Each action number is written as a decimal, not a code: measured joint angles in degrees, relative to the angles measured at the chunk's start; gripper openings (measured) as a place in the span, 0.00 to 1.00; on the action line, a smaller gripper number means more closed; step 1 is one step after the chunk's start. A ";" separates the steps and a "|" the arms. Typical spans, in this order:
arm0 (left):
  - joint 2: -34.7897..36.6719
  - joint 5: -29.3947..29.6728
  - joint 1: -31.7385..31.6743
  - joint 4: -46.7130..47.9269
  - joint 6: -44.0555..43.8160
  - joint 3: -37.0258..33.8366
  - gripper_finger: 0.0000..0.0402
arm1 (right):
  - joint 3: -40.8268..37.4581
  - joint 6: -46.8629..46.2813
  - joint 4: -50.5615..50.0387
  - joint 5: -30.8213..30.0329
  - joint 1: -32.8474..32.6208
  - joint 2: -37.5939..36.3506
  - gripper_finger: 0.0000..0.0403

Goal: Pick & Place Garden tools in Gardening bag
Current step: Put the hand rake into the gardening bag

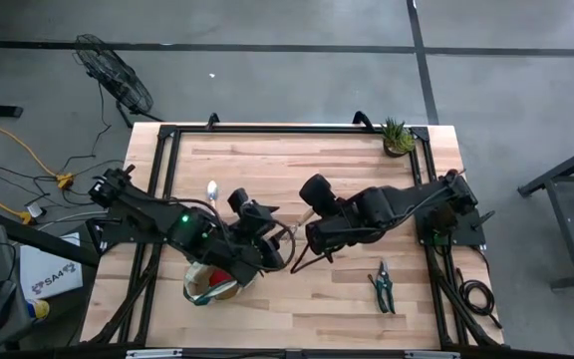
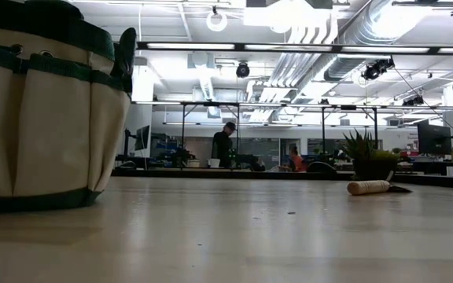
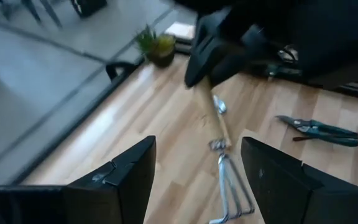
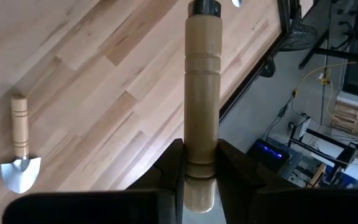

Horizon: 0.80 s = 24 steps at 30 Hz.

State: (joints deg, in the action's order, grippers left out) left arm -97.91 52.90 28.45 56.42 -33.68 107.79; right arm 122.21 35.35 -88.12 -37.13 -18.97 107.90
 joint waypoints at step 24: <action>-5.22 -6.13 -6.80 -8.70 14.36 -0.11 0.57 | 0.04 -1.07 4.76 2.64 2.16 -0.02 0.13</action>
State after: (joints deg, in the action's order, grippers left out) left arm -103.13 46.76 21.64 47.72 -19.32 107.68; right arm 122.26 34.28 -83.35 -34.49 -16.81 107.87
